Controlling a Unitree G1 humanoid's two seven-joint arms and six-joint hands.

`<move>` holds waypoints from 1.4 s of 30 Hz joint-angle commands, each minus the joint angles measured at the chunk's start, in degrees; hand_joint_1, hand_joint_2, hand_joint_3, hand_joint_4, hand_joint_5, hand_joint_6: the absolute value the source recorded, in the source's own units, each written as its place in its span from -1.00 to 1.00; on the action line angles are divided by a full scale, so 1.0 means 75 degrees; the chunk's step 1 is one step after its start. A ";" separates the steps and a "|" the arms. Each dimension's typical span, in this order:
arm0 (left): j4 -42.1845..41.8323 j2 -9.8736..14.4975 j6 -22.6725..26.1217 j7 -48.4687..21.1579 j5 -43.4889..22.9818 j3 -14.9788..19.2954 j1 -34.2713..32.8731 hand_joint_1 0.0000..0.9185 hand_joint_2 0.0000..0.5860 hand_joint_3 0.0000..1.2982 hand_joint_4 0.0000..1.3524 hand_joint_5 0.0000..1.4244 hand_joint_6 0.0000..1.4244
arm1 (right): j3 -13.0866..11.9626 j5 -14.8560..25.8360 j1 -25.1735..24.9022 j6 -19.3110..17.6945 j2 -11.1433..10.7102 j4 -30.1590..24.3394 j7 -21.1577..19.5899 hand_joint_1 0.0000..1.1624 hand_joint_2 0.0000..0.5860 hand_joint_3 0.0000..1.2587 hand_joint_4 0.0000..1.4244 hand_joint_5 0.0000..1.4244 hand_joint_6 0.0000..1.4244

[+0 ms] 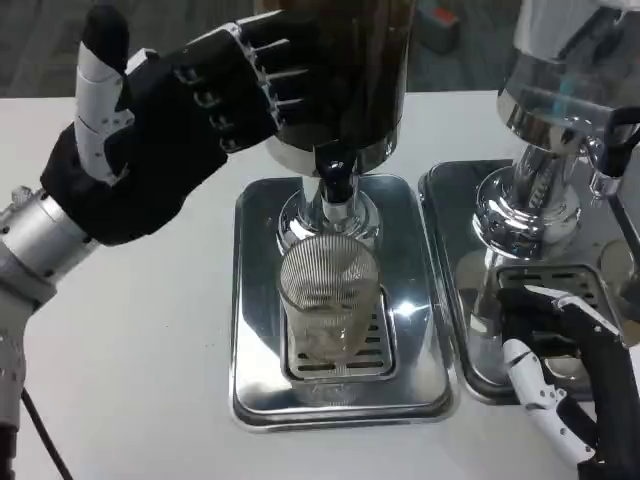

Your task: Grasp the cup under the faucet to collect the drink, then remove the cup.

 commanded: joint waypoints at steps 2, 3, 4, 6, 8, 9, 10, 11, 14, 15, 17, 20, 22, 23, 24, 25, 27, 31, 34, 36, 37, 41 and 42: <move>0.0245 -0.0196 -0.0324 -0.0129 0.0367 -0.0271 -0.0169 -1.00 -0.70 -0.56 -0.70 -0.68 -0.61 | -0.0020 0.0054 0.0052 -0.0101 0.0005 -0.0014 -0.0042 -0.44 0.40 -0.28 -0.40 -0.46 -0.35; 0.0290 -0.0218 -0.0354 -0.0145 0.0395 -0.0298 -0.0187 -1.00 -0.70 -0.58 -0.72 -0.69 -0.61 | -0.0020 0.0049 0.0064 -0.0099 0.0009 -0.0022 -0.0049 -0.44 0.40 -0.28 -0.40 -0.46 -0.35; 0.0358 -0.0262 -0.0421 -0.0158 0.0464 -0.0373 -0.0201 -1.00 -0.70 -0.58 -0.72 -0.69 -0.61 | -0.0027 0.0053 0.0091 -0.0108 0.0008 -0.0031 -0.0055 -0.45 0.41 -0.28 -0.39 -0.46 -0.35; 0.0494 -0.0321 -0.0522 -0.0189 0.0558 -0.0479 -0.0228 -1.00 -0.70 -0.60 -0.72 -0.70 -0.62 | -0.0020 0.0039 0.0113 -0.0108 0.0021 -0.0042 -0.0070 -0.45 0.41 -0.27 -0.39 -0.46 -0.35; 0.0585 -0.0379 -0.0668 -0.0206 0.0674 -0.0544 -0.0242 -1.00 -0.70 -0.61 -0.73 -0.71 -0.63 | -0.0019 0.0033 0.0135 -0.0114 0.0027 -0.0049 -0.0084 -0.45 0.41 -0.27 -0.39 -0.46 -0.35; 0.0631 -0.0391 -0.0735 -0.0219 0.0711 -0.0561 -0.0254 -1.00 -0.70 -0.62 -0.74 -0.71 -0.64 | -0.0017 0.0033 0.0143 -0.0114 0.0033 -0.0052 -0.0088 -0.45 0.41 -0.26 -0.39 -0.46 -0.35; 0.0673 -0.0408 -0.0849 -0.0215 0.0782 -0.0590 -0.0259 -1.00 -0.70 -0.62 -0.74 -0.71 -0.64 | -0.0016 0.0031 0.0154 -0.0115 0.0040 -0.0056 -0.0097 -0.46 0.41 -0.26 -0.39 -0.46 -0.35; 0.0699 -0.0420 -0.0952 -0.0205 0.0845 -0.0621 -0.0259 -1.00 -0.70 -0.62 -0.74 -0.71 -0.64 | -0.0021 0.0039 0.0165 -0.0121 0.0042 -0.0057 -0.0100 -0.47 0.37 -0.26 -0.39 -0.46 -0.35; 0.0784 -0.0457 -0.1219 -0.0185 0.1009 -0.0671 -0.0258 -1.00 -0.70 -0.63 -0.75 -0.72 -0.64 | -0.0025 0.0050 0.0167 -0.0134 0.0044 -0.0047 -0.0104 -0.48 0.36 -0.26 -0.39 -0.46 -0.35; 0.0822 -0.0466 -0.1310 -0.0176 0.1060 -0.0680 -0.0253 -1.00 -0.70 -0.63 -0.75 -0.72 -0.64 | -0.0020 0.0046 0.0159 -0.0134 0.0047 -0.0039 -0.0106 -0.48 0.36 -0.26 -0.39 -0.46 -0.35; 0.0892 -0.0466 -0.1460 -0.0173 0.1130 -0.0696 -0.0253 -1.00 -0.70 -0.64 -0.77 -0.72 -0.66 | -0.0017 0.0048 0.0143 -0.0138 0.0048 -0.0023 -0.0107 -0.48 0.36 -0.26 -0.39 -0.46 -0.35; 0.0987 -0.0467 -0.1749 -0.0167 0.1293 -0.0707 -0.0235 -1.00 -0.69 -0.64 -0.77 -0.73 -0.66 | -0.0011 0.0060 0.0113 -0.0143 0.0049 0.0012 -0.0098 -0.49 0.36 -0.26 -0.38 -0.45 -0.35; 0.1058 -0.0462 -0.1874 -0.0176 0.1348 -0.0711 -0.0237 -1.00 -0.69 -0.64 -0.77 -0.73 -0.66 | -0.0004 0.0064 0.0091 -0.0145 0.0050 0.0036 -0.0093 -0.49 0.36 -0.26 -0.38 -0.44 -0.35; 0.1101 -0.0464 -0.1928 -0.0175 0.1361 -0.0713 -0.0235 -1.00 -0.68 -0.64 -0.77 -0.73 -0.66 | 0.0001 0.0067 0.0078 -0.0147 0.0048 0.0047 -0.0089 -0.49 0.36 -0.26 -0.38 -0.44 -0.35; 0.1157 -0.0474 -0.1991 -0.0175 0.1378 -0.0718 -0.0223 -1.00 -0.68 -0.65 -0.79 -0.74 -0.67 | 0.0002 0.0076 0.0064 -0.0153 0.0041 0.0061 -0.0081 -0.49 0.36 -0.26 -0.38 -0.44 -0.35; 0.1210 -0.0479 -0.2043 -0.0181 0.1390 -0.0719 -0.0221 -1.00 -0.68 -0.66 -0.79 -0.74 -0.68 | 0.0005 0.0079 0.0050 -0.0155 0.0039 0.0074 -0.0077 -0.49 0.36 -0.26 -0.39 -0.44 -0.35; 0.1301 -0.0499 -0.2148 -0.0200 0.1427 -0.0726 -0.0197 -1.00 -0.68 -0.68 -0.80 -0.74 -0.69 | 0.0010 0.0078 0.0031 -0.0160 0.0033 0.0092 -0.0075 -0.49 0.36 -0.26 -0.39 -0.44 -0.35; 0.1498 -0.0536 -0.2328 -0.0313 0.1473 -0.0774 -0.0162 -1.00 -0.66 -0.72 -0.82 -0.75 -0.69 | 0.0010 0.0082 -0.0004 -0.0178 0.0023 0.0123 -0.0071 -0.49 0.36 -0.26 -0.39 -0.44 -0.35; 0.1641 -0.0554 -0.2416 -0.0408 0.1466 -0.0805 -0.0164 -1.00 -0.66 -0.72 -0.83 -0.75 -0.69 | 0.0015 0.0079 -0.0025 -0.0182 0.0020 0.0139 -0.0069 -0.49 0.36 -0.26 -0.39 -0.44 -0.35; 0.1726 -0.0558 -0.2512 -0.0451 0.1496 -0.0827 -0.0171 -1.00 -0.66 -0.72 -0.83 -0.76 -0.69 | 0.0013 0.0084 -0.0035 -0.0181 0.0014 0.0146 -0.0061 -0.49 0.37 -0.26 -0.39 -0.44 -0.35; 0.1747 -0.0561 -0.2548 -0.0463 0.1508 -0.0837 -0.0170 -1.00 -0.66 -0.72 -0.83 -0.76 -0.69 | 0.0009 0.0092 -0.0037 -0.0183 0.0009 0.0150 -0.0055 -0.49 0.38 -0.26 -0.39 -0.45 -0.35; 0.1859 -0.0542 -0.2781 -0.0532 0.1560 -0.0882 -0.0179 -1.00 -0.66 -0.73 -0.83 -0.75 -0.68 | 0.0004 0.0099 -0.0045 -0.0183 -0.0004 0.0157 -0.0050 -0.48 0.39 -0.26 -0.39 -0.46 -0.35; 0.1885 -0.0537 -0.2862 -0.0542 0.1585 -0.0897 -0.0179 -1.00 -0.66 -0.73 -0.83 -0.75 -0.68 | 0.0002 0.0101 -0.0041 -0.0185 -0.0009 0.0155 -0.0049 -0.48 0.40 -0.26 -0.39 -0.46 -0.35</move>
